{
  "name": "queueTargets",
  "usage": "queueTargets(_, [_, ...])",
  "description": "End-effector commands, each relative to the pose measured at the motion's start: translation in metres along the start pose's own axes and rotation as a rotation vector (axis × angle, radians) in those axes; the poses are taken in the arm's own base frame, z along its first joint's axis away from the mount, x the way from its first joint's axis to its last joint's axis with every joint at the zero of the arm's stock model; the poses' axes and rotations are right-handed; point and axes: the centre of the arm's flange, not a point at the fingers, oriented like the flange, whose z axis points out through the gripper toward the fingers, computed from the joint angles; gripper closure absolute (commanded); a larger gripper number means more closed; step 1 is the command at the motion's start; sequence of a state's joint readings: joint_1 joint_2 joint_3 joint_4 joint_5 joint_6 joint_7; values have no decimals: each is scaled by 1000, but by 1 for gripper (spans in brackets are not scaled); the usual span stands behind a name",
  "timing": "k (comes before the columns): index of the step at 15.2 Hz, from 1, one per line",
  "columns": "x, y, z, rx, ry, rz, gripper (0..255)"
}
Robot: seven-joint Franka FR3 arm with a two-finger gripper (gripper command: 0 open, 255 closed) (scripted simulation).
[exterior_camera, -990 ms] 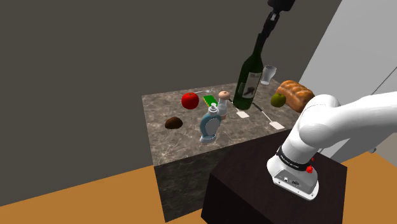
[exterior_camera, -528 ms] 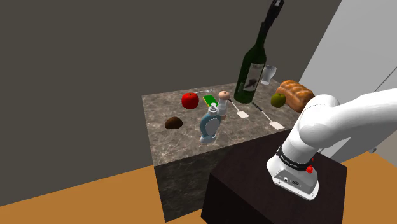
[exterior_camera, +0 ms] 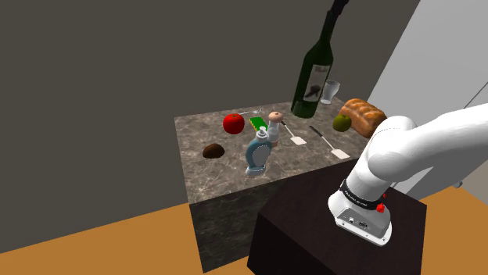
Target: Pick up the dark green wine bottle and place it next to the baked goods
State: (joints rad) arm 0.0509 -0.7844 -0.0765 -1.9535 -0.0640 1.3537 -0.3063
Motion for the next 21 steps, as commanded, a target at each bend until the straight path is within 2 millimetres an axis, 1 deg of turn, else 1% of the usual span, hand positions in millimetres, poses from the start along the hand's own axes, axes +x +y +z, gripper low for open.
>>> queueTargets(1, [3,0,-12,0,0,0,255])
queueTargets(19, [20,6,-105,0,0,0,255])
queueTargets(21, [2,26,-106,0,0,0,255])
